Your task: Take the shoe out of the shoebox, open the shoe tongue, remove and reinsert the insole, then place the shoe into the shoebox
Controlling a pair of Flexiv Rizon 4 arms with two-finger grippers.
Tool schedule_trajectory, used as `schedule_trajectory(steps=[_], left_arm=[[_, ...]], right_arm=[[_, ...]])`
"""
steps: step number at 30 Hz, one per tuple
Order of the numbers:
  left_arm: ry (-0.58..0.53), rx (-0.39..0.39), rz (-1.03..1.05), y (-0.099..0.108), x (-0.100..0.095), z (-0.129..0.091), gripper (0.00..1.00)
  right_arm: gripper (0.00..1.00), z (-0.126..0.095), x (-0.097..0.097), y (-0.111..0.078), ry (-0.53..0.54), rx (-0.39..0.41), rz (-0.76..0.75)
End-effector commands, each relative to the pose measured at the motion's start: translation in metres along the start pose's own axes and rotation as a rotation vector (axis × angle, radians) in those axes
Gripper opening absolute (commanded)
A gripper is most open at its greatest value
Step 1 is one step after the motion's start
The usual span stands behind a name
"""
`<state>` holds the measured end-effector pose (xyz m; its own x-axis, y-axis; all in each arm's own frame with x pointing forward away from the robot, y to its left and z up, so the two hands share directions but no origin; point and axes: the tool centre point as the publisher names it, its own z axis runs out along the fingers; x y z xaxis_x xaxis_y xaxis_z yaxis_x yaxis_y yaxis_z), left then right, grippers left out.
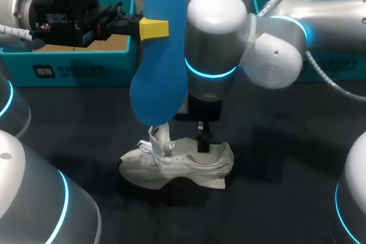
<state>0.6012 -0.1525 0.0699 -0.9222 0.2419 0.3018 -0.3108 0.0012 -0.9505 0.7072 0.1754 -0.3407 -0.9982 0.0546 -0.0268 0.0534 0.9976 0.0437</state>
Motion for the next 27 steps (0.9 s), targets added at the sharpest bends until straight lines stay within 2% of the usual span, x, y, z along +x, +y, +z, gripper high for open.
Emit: schedule_trajectory(steps=[1,12,18,20,21,24,26,27], left_arm=[[0.000,-0.002,-0.001,0.000,0.000,0.000,0.00],[0.000,-0.002,-0.001,0.000,0.000,0.000,0.00],[0.000,-0.002,-0.001,0.000,0.000,0.000,0.00],[0.000,-0.002,-0.001,0.000,0.000,0.000,0.00],[0.000,-0.002,-0.001,0.000,0.000,0.000,0.00],[0.000,-0.002,-0.001,0.000,0.000,0.000,0.00],[0.000,-0.002,-0.001,0.000,0.000,0.000,0.00],[0.000,-0.002,-0.001,0.000,0.000,0.000,0.00]], right_arm=[[1.00,0.011,0.002,0.008,-0.010,0.006,0.010],[1.00,0.029,0.005,0.011,-0.045,-0.011,0.036],[1.00,0.044,0.007,0.010,-0.010,-0.011,0.046],[0.91,0.046,0.007,0.010,-0.005,-0.012,0.047],[0.75,0.046,0.007,0.010,-0.004,-0.012,0.047],[0.40,0.046,0.008,0.010,-0.005,-0.011,0.048],[0.03,0.047,0.008,0.010,-0.004,-0.005,0.049],[0.00,0.047,0.008,0.010,-0.004,-0.003,0.049]])
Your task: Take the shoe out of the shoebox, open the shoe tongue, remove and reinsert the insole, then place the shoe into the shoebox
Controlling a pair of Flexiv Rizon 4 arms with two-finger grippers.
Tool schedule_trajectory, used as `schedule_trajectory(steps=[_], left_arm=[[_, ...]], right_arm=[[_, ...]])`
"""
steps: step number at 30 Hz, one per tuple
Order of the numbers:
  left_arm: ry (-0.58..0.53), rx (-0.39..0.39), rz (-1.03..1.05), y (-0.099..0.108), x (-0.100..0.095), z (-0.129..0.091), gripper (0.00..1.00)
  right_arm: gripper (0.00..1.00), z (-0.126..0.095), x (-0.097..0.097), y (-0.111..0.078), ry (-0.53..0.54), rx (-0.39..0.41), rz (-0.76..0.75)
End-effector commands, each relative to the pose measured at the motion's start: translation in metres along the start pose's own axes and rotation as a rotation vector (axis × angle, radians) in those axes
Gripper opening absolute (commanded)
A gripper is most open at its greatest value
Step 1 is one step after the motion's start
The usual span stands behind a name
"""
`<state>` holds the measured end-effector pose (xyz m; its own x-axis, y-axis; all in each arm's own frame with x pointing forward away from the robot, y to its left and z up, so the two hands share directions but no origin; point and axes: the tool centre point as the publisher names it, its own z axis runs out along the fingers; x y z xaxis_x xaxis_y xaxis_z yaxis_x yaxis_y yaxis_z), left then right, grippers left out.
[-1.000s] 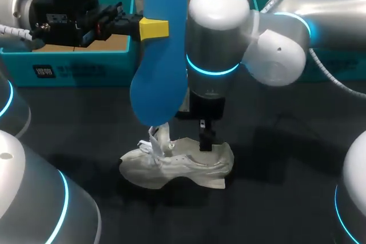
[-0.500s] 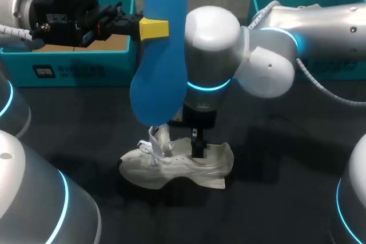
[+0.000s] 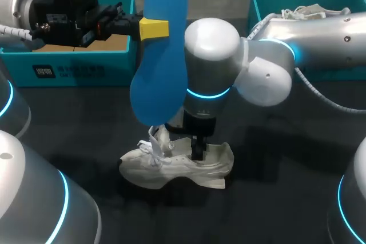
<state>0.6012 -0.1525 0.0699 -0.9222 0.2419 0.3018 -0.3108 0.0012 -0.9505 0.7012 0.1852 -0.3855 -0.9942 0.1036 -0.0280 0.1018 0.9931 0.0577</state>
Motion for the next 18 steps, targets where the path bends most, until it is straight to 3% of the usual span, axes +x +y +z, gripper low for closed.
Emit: schedule_trajectory(steps=[1,18], left_arm=[[0.000,-0.002,-0.001,0.000,0.000,0.000,0.00],[0.000,-0.002,-0.001,0.000,0.000,0.000,0.00]], right_arm=[[0.00,0.002,0.001,0.003,0.000,0.010,0.000],[0.00,-0.017,0.009,0.002,0.013,0.027,0.000]])
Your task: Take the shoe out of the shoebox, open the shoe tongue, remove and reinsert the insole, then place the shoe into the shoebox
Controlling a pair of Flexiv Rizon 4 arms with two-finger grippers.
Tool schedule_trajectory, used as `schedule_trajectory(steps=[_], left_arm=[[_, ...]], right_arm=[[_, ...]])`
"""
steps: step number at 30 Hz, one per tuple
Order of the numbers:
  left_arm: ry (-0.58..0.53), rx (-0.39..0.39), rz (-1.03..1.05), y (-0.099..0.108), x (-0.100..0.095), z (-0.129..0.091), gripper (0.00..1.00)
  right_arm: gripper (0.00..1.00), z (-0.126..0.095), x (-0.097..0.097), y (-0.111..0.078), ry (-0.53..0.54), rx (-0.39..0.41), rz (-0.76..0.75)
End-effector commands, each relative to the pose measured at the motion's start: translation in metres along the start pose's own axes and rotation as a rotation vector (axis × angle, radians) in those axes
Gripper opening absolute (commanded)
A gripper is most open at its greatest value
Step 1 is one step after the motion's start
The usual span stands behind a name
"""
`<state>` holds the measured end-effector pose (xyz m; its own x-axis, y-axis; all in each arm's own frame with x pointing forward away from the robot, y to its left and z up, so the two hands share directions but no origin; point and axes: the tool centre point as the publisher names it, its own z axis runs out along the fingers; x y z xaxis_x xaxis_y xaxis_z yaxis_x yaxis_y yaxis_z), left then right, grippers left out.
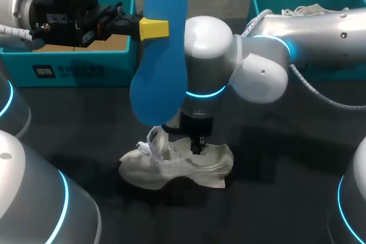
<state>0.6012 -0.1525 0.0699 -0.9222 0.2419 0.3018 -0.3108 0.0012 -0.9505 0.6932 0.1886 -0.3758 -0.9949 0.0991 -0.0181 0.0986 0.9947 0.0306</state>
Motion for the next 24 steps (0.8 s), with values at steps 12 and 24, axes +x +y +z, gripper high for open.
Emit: schedule_trajectory(steps=[12,24], left_arm=[[0.000,-0.002,-0.001,0.000,0.000,0.000,0.00],[0.000,-0.002,-0.001,0.000,0.000,0.000,0.00]], right_arm=[[0.00,-0.035,0.013,0.000,0.029,-0.017,0.127],[0.00,-0.046,0.030,0.003,0.035,-0.045,0.522]])
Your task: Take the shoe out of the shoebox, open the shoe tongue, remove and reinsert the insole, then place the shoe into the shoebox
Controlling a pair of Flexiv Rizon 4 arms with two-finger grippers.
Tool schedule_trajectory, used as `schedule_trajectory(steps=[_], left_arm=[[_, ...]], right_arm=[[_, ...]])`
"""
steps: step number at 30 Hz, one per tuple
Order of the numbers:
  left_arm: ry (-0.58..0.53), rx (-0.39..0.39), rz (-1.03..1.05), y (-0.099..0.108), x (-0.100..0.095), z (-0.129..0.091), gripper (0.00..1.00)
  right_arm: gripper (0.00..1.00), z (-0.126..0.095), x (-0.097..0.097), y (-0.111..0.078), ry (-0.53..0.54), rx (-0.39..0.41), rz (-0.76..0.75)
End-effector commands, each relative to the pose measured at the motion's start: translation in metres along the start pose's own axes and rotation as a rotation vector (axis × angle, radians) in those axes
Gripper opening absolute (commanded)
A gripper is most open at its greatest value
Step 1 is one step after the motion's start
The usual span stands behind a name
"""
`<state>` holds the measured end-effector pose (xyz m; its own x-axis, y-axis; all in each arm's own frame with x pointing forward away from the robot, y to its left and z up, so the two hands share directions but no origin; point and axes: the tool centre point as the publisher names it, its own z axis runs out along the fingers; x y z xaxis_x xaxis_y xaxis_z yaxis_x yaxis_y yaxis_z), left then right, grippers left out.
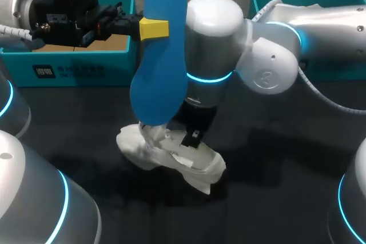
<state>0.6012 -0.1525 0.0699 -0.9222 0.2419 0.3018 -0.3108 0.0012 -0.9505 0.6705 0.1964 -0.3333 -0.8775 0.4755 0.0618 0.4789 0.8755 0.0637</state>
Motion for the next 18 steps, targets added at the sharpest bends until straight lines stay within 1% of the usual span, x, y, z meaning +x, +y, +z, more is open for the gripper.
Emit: schedule_trajectory(steps=[1,2,4,18], left_arm=[[0.000,-0.002,-0.001,0.0002,-0.0001,0.0002,0.00],[0.000,-0.002,-0.001,0.0002,-0.0001,0.0002,0.00],[0.000,-0.002,-0.001,0.0002,-0.0001,0.0002,0.00],[0.000,-0.002,-0.001,0.0002,-0.0001,0.0002,0.00]], right_arm=[[0.00,-0.0032,0.0064,-0.0065,-0.025,0.001,0.181],[0.00,-0.0026,0.0079,-0.0062,-0.031,-0.014,0.225],[0.00,-0.0030,0.0135,-0.0040,-0.049,-0.011,0.300],[0.00,-0.0030,0.0135,-0.0040,-0.049,-0.011,0.300]])
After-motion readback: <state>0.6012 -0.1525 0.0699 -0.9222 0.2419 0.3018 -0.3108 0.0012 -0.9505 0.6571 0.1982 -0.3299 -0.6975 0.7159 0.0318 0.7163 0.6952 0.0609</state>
